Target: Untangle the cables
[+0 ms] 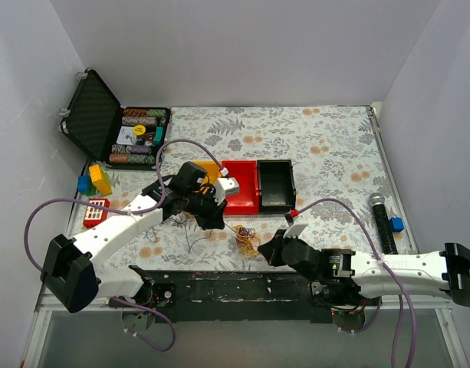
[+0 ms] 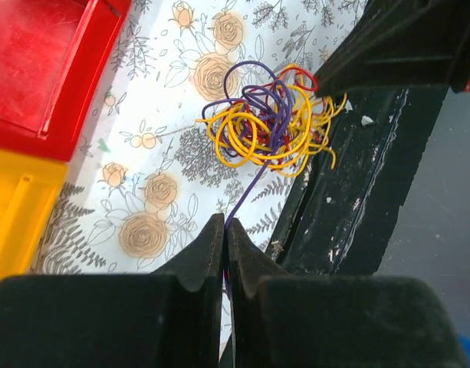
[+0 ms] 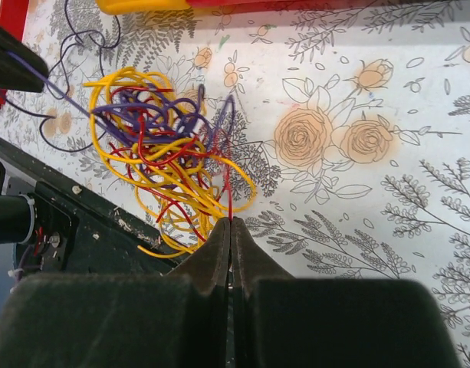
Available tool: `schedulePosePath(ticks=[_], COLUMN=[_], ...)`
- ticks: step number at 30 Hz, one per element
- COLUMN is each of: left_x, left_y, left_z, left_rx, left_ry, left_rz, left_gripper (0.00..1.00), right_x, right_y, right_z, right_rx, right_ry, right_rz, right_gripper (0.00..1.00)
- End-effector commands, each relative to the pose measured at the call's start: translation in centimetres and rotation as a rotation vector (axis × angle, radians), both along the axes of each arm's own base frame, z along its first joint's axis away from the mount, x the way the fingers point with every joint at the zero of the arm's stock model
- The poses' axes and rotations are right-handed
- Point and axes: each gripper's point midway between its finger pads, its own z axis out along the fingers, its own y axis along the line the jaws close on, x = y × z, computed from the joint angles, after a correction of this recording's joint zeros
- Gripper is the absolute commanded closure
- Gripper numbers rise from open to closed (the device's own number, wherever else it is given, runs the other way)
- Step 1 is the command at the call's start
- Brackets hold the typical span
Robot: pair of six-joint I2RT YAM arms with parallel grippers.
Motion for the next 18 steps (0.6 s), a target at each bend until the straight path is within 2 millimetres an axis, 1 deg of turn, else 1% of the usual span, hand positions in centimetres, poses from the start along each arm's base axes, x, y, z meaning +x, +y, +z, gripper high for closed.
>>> schedulePosePath(ticks=[1,3,5,7,10,13,16,17,18], left_x=[1.3,2.0,3.3,5.1,7.7,9.3,10.5,11.1,11.9], left_y=[2.0,2.9,3.9,5.2,7.0,8.6,10.5,11.4,12.8], left_z=[3.3,3.4,3.9,5.2,7.9,10.1,11.4,11.8,12.3], left_rx=[-0.026,-0.007,0.009,-0.001,-0.028,-0.054,-0.055,-0.050,-0.043], left_ry=[-0.108,-0.138,-0.182,-0.244,-0.325,-0.354,-0.392,-0.406,-0.425], left_rz=[-0.003,0.023,0.071,0.134,0.216,0.266,0.315,0.342,0.385], left_gripper=[1.00,1.00,1.00,1.00,1.00,1.00,1.00,1.00,1.00], right_x=[-0.5,-0.5,-0.5,-0.6,-0.9,-1.2,-1.4,-1.4,-1.4], right_y=[-6.1,-7.2,-8.5,-9.3,-10.5,-11.8,-13.2,-13.6,-13.6], right_z=[-5.3,-5.5,-5.8,-6.0,-6.6,-7.1,-7.0,-7.0,-6.8], right_rx=[-0.265,-0.287,-0.314,-0.336,-0.379,-0.434,-0.484,-0.509,-0.513], right_ry=[0.058,0.076,0.098,0.118,0.151,0.185,0.217,0.212,0.212], right_rz=[-0.067,-0.104,-0.157,-0.182,-0.221,-0.272,-0.340,-0.345,-0.353], right_gripper=[0.99,0.99,0.99,0.99,0.99,0.99,0.99,0.99,0.99])
